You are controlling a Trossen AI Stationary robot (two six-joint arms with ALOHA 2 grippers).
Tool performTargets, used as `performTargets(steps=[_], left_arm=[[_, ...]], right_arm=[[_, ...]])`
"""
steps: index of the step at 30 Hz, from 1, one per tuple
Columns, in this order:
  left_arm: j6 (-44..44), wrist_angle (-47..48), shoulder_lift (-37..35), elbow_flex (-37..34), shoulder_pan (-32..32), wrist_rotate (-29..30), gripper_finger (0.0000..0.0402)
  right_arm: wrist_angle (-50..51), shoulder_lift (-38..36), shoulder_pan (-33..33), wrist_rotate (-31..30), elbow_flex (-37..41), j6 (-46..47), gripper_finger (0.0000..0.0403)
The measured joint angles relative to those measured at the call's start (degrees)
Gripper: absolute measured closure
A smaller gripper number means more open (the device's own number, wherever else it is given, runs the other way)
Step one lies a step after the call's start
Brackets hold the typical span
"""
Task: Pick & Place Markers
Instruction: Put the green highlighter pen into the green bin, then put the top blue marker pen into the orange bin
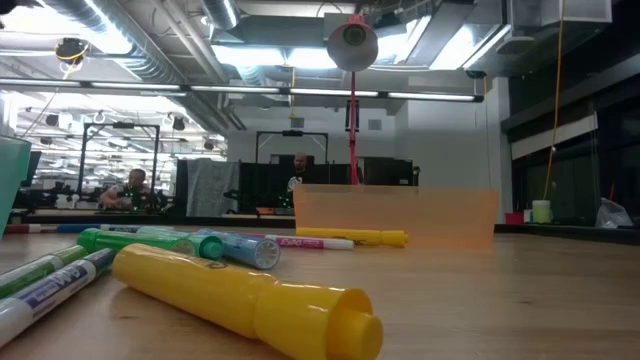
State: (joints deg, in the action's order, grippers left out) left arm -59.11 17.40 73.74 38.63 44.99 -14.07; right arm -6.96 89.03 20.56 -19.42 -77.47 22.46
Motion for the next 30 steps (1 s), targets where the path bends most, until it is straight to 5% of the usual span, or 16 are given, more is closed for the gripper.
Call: performTargets(steps=[8,20,30], left_arm=[[-0.3,0.0,1.1,0.0,-0.1,-0.9,0.0256],[-3.3,-0.3,0.6,0.0,-0.1,-5.0,0.0254],[-0.5,-5.4,-4.8,0.0,-4.6,0.7,0.0258]], right_arm=[[0.0,0.0,0.2,0.0,0.0,1.4,0.0232],[0.0,0.0,0.3,0.1,0.0,1.2,0.0232],[0.0,0.0,0.3,0.1,0.0,1.0,0.0232]])
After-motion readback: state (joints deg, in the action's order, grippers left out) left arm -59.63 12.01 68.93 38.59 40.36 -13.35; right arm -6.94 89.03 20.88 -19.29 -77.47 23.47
